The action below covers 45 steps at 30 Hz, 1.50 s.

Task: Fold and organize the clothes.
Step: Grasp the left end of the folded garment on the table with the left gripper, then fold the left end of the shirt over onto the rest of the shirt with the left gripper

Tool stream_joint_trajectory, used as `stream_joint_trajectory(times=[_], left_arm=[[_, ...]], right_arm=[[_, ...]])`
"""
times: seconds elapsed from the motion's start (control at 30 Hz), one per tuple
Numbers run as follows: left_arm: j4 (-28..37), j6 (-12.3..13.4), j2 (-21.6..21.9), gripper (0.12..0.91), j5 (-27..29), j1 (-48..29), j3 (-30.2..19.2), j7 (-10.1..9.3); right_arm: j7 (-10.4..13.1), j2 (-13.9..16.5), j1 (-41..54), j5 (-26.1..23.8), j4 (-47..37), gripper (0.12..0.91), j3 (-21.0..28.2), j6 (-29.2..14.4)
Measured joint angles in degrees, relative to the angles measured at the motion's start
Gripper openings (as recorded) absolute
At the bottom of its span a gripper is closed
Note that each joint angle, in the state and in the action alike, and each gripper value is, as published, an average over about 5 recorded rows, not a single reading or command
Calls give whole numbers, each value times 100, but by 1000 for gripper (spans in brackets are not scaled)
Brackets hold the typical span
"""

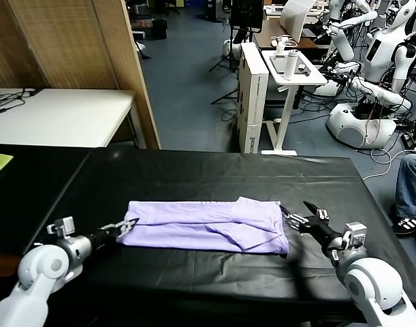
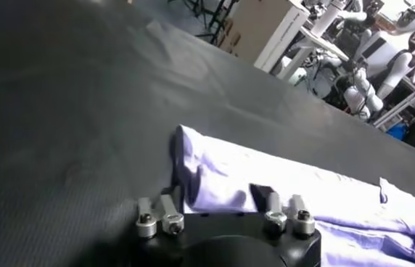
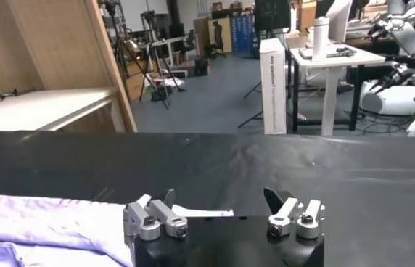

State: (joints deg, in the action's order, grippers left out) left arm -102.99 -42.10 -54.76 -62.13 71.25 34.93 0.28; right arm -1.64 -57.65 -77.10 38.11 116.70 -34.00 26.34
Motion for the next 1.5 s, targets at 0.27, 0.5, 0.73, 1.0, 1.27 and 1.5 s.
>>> stream_joint_trajectory(times=[0.27, 0.5, 0.73, 1.0, 1.27, 1.5], left_arm=[[-347, 257, 159, 172, 754, 237, 174, -86], [-487, 712, 701, 172, 1856, 597, 566, 146], [-695, 680, 983, 172, 2422, 849, 808, 35], [-1512, 192, 487, 172, 1496, 774, 449, -233], [-1969, 115, -257, 172, 1121, 314, -514, -495], [-1897, 134, -759, 172, 1162, -227, -1300, -566]], right_arm=[[0, 14, 16, 7, -5, 907, -68, -11], [7, -25, 25, 13, -10, 907, -54, -20], [26, -115, -7, 3, 13, 907, -49, -21], [-15, -227, -187, -117, 139, 907, -168, -3], [-29, -383, -509, -372, 186, 907, -332, -47], [-34, -497, -690, -487, 208, 907, -362, -57]])
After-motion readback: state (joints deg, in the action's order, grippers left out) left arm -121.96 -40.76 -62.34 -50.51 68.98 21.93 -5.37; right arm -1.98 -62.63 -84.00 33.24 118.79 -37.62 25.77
